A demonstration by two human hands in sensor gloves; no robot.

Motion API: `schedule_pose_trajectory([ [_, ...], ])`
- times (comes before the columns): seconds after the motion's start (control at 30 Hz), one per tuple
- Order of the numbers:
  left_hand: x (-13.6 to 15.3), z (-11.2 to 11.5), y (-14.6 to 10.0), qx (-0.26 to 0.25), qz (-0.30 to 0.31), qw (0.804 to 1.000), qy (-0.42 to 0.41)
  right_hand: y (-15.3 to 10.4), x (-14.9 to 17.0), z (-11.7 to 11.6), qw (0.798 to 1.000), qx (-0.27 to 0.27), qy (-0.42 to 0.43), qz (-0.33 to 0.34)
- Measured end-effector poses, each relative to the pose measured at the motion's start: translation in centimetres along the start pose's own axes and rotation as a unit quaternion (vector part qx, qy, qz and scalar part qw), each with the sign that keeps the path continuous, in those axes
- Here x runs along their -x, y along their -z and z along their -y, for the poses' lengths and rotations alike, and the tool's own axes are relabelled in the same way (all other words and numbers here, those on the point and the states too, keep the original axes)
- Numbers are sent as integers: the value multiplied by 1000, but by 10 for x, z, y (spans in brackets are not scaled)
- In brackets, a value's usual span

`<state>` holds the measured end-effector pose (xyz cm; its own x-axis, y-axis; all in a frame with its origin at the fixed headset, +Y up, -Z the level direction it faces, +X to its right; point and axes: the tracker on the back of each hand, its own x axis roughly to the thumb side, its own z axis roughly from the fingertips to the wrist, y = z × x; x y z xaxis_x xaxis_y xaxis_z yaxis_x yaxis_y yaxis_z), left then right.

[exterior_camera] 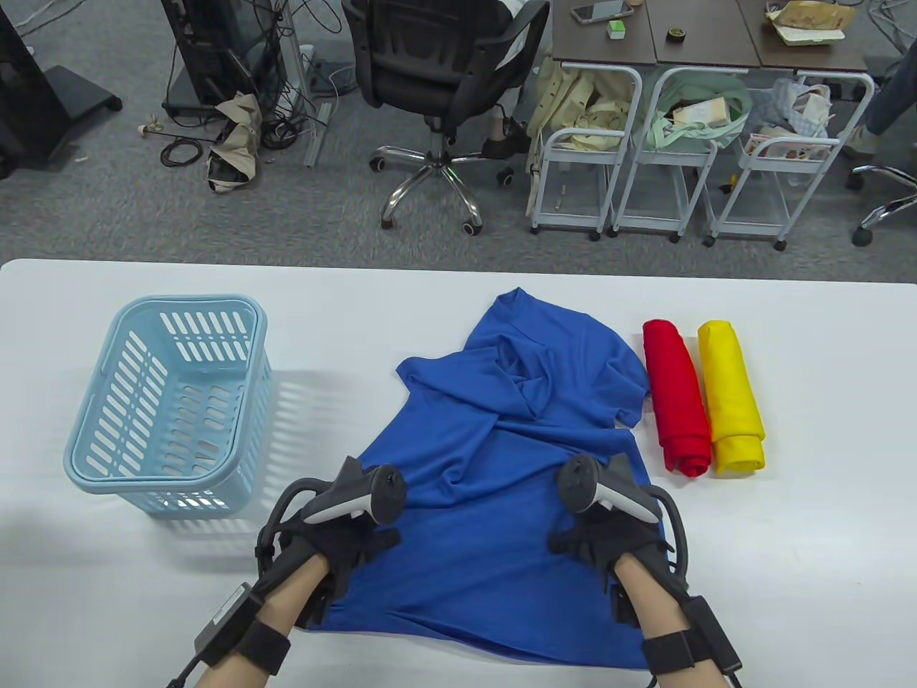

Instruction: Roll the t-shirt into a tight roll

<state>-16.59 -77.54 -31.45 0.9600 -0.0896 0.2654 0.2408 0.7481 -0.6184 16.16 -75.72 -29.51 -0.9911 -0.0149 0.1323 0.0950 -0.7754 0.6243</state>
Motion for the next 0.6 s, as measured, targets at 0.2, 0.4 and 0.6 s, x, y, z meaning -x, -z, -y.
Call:
schedule_pose_trajectory([
  [0.2, -2, -37, -17, -93, -28, 995, -3, -12, -1, 13, 998, 55, -9, -22],
  [0.4, -20, -85, 1, -127, -19, 991, -43, 11, -2, -5, 1000, 23, 14, -15],
  [0.6, -39, -108, 66, -141, 16, 984, -109, 2, -2, -6, 1000, 18, -5, 17],
])
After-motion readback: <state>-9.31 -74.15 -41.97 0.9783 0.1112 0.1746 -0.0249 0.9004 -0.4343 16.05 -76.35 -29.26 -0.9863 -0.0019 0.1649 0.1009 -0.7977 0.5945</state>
